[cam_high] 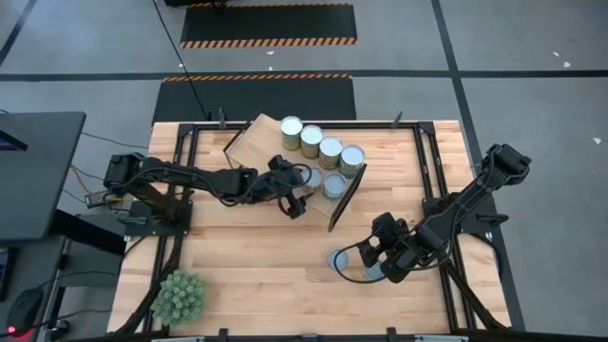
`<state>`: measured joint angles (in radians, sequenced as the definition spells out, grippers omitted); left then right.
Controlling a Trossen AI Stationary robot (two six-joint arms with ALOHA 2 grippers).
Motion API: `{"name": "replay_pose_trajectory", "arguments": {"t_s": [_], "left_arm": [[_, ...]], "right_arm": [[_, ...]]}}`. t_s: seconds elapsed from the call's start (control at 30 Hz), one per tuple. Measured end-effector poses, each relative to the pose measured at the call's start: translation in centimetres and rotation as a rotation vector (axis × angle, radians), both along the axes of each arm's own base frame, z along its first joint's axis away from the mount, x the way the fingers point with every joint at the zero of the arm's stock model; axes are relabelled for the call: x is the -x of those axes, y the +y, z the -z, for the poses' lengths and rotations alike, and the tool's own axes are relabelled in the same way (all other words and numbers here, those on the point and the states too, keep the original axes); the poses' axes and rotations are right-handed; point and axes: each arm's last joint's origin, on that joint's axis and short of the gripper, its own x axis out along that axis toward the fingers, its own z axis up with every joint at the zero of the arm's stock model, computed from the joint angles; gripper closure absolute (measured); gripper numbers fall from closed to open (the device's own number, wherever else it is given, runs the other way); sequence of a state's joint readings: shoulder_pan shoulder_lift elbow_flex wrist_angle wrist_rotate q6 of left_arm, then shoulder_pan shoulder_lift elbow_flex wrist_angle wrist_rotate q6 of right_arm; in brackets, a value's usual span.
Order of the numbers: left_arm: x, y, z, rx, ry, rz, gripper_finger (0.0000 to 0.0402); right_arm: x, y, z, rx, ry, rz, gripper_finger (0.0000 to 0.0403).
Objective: Pick and place cans onto a shelf
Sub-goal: Put the small canned peas on the shelf
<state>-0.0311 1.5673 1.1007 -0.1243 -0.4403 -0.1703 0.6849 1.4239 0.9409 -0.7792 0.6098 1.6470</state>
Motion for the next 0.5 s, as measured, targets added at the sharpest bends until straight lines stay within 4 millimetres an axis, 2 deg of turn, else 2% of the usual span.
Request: {"name": "replay_pose_trajectory", "arguments": {"t_s": [0.5], "left_arm": [[0.13, -0.20, -0.12, -0.065, 0.034, 0.040, 0.0012]], "right_arm": [[-0.03, 0.03, -0.01, -0.005, -0.004, 0.002, 0.0055]]}}
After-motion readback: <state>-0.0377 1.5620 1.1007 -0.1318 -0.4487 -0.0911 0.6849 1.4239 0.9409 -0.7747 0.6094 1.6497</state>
